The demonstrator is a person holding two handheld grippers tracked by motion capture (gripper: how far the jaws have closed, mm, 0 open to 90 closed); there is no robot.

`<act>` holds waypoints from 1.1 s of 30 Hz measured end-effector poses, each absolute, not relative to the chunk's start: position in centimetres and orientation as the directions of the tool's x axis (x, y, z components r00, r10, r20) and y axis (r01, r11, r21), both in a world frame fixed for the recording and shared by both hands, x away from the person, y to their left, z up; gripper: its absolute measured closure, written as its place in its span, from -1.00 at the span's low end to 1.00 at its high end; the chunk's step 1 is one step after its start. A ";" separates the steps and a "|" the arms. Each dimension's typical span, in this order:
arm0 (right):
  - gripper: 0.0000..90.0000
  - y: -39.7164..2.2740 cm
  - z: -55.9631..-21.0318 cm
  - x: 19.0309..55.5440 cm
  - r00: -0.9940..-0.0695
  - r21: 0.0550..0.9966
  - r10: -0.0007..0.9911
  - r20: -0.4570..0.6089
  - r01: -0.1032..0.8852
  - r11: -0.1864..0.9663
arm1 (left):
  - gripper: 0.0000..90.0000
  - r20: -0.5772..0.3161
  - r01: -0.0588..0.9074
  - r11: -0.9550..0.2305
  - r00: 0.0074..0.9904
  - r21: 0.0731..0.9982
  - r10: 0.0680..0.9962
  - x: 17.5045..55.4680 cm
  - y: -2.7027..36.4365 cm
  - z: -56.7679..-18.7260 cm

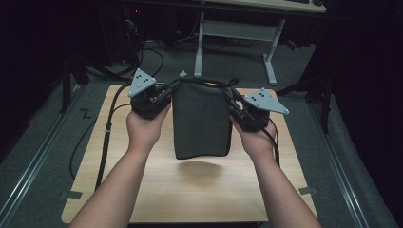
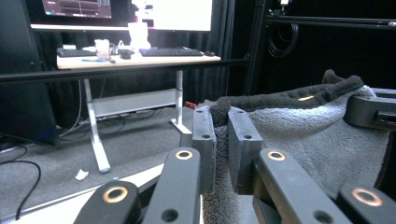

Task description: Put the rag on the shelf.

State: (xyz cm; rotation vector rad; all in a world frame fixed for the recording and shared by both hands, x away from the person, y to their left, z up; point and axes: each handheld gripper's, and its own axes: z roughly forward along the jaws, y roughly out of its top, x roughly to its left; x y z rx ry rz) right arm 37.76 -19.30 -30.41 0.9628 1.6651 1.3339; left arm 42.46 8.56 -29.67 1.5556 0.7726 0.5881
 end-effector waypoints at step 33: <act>0.74 -21.1 -35.9 49.9 -0.435 0.937 0.891 -0.132 0.238 0.255 | 0.84 -0.021 0.297 -0.194 0.593 0.935 0.805 53.4 6.6 -36.7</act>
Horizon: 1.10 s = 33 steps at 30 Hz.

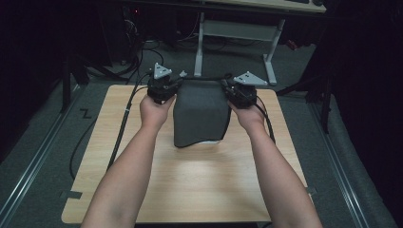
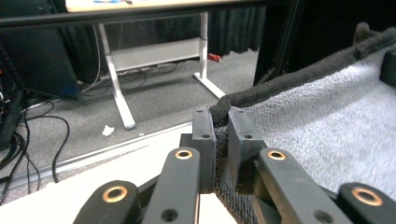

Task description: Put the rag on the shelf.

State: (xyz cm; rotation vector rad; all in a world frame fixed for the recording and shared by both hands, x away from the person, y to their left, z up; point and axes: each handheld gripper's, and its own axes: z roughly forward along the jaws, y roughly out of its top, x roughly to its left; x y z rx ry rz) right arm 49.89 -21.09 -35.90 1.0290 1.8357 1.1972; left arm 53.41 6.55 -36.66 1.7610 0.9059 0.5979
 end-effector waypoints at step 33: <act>0.75 -22.5 -41.3 50.4 -0.489 0.904 0.872 0.017 0.381 0.195 | 0.87 -0.189 0.476 -0.167 0.612 0.863 0.768 52.8 7.5 -44.6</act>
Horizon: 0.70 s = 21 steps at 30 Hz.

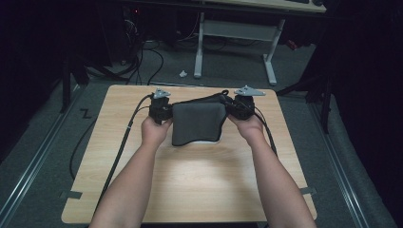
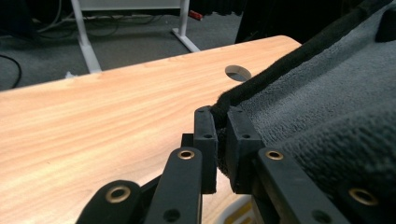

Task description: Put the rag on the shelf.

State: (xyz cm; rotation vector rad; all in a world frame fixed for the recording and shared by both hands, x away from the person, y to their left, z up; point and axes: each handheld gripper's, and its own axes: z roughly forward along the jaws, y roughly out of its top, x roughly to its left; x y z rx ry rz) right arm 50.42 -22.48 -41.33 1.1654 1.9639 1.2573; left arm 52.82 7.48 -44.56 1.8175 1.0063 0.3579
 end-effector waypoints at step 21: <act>0.72 -22.9 -44.6 50.5 -0.469 0.883 0.873 0.135 0.457 0.109 | 0.87 -0.232 0.521 -0.160 0.606 0.838 0.761 52.0 7.9 -47.2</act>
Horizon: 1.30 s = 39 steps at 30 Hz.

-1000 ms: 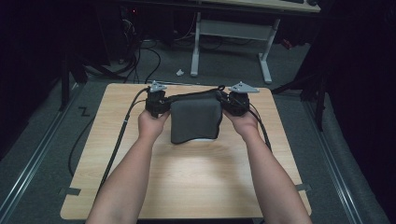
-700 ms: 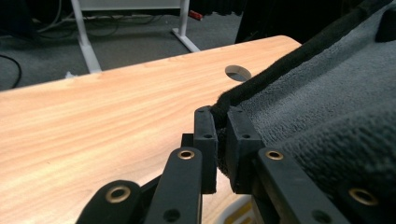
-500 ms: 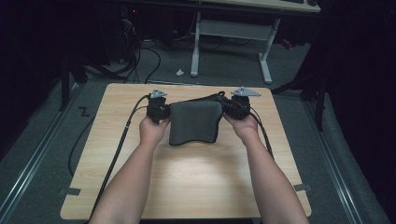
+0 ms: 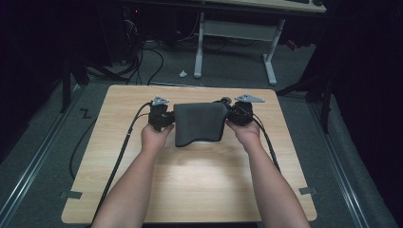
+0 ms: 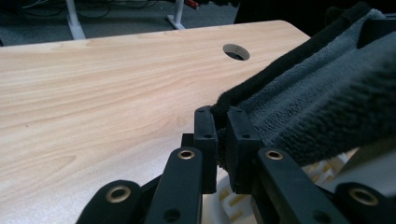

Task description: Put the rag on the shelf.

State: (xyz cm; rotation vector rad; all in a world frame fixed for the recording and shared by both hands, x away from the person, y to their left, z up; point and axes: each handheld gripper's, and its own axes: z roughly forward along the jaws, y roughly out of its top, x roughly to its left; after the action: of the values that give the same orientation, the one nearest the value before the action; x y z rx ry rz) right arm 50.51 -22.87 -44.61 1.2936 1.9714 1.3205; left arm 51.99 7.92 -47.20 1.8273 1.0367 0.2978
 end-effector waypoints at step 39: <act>0.17 -25.4 -43.1 49.3 -0.364 0.886 0.930 0.057 0.447 0.120 | 0.33 -0.242 0.554 -0.126 0.542 0.823 0.804 49.9 11.3 -47.0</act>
State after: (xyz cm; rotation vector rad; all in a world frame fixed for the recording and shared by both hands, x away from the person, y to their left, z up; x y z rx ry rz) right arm 49.29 -25.38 -43.11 1.3286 1.8763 1.1918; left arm 49.86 11.26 -46.95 1.8063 1.1245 0.3219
